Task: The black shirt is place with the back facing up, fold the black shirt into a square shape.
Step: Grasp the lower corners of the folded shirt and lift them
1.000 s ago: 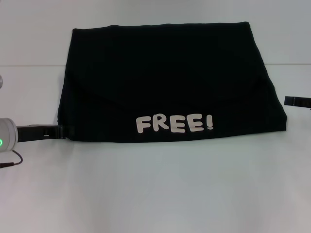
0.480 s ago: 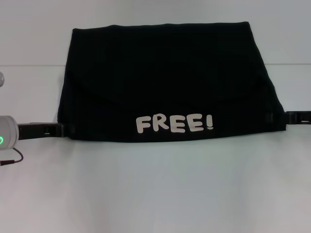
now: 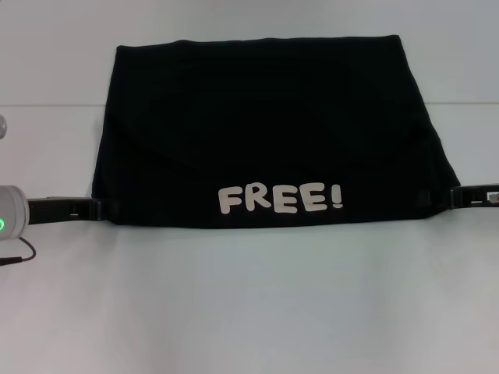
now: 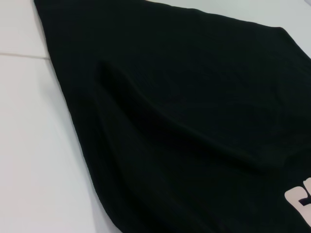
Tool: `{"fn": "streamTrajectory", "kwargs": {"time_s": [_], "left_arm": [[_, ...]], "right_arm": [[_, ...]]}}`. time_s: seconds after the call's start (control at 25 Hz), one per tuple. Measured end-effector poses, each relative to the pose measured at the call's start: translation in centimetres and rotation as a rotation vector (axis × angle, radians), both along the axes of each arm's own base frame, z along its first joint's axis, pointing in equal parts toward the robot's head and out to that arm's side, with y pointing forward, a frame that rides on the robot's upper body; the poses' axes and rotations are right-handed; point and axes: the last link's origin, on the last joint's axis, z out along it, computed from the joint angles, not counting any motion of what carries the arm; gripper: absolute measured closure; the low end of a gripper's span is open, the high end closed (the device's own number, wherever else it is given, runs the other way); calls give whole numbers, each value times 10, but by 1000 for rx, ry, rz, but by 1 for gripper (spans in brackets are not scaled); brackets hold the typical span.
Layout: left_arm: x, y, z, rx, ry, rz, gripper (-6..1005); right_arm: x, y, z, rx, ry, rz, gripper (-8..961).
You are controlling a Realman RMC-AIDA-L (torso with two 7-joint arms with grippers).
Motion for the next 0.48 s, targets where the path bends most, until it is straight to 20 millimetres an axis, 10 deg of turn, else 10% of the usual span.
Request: {"fn": "streamTrajectory", "kwargs": {"time_s": [0.48], "left_arm": [[-1,-1,1,0,-6,9,970]], "right_arm": [[6,-7,13,-13,18,5,714]]}}
